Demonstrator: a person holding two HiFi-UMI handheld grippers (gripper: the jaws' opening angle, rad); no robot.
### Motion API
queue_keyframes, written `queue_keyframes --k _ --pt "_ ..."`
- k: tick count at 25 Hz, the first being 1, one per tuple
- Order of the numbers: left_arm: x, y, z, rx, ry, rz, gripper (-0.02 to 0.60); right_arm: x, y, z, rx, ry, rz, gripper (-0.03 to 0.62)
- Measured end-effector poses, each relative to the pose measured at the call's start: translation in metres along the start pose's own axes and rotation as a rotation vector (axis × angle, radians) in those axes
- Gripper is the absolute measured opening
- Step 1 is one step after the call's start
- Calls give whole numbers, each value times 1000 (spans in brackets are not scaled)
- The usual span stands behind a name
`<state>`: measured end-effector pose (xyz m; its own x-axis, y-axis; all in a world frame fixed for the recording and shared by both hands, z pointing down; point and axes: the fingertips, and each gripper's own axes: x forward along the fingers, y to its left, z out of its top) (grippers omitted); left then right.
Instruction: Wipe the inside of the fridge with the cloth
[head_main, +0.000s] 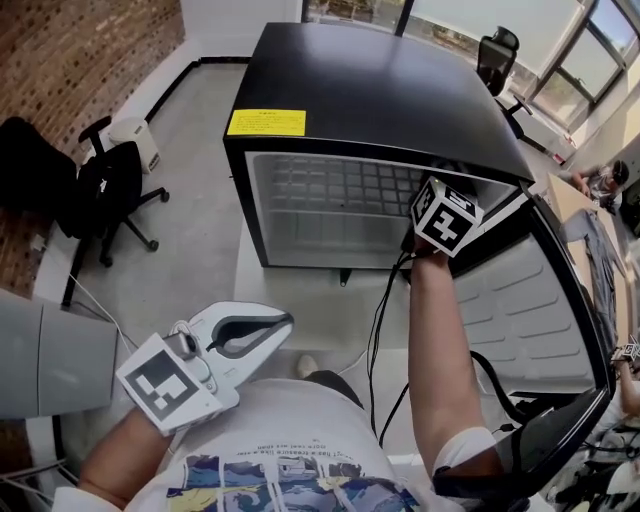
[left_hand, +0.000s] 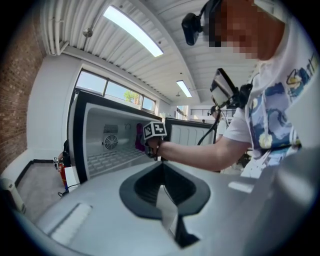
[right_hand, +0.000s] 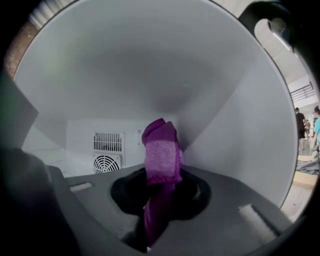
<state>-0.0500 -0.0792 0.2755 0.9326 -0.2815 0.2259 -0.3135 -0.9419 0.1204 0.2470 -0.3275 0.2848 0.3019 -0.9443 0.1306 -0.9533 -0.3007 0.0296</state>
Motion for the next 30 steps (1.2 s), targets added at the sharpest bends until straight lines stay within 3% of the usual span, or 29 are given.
queue_keyframes --k 4,12,20,24,30 --pt "7 -7 3 -21 -11 -34 3 11 6 1 -20 -4 21 58" --pt "16 -20 6 13 -28 -81 3 25 9 3 -29 -10 34 58" --pt "23 -37 13 53 -18 -80 3 42 21 -1 -39 5 91 58" --pt "27 -49 17 34 -5 -80 3 50 24 -1 -33 9 119 58" --pt "31 -42 18 69 -16 -51 3 61 35 -3 -39 18 181 58"
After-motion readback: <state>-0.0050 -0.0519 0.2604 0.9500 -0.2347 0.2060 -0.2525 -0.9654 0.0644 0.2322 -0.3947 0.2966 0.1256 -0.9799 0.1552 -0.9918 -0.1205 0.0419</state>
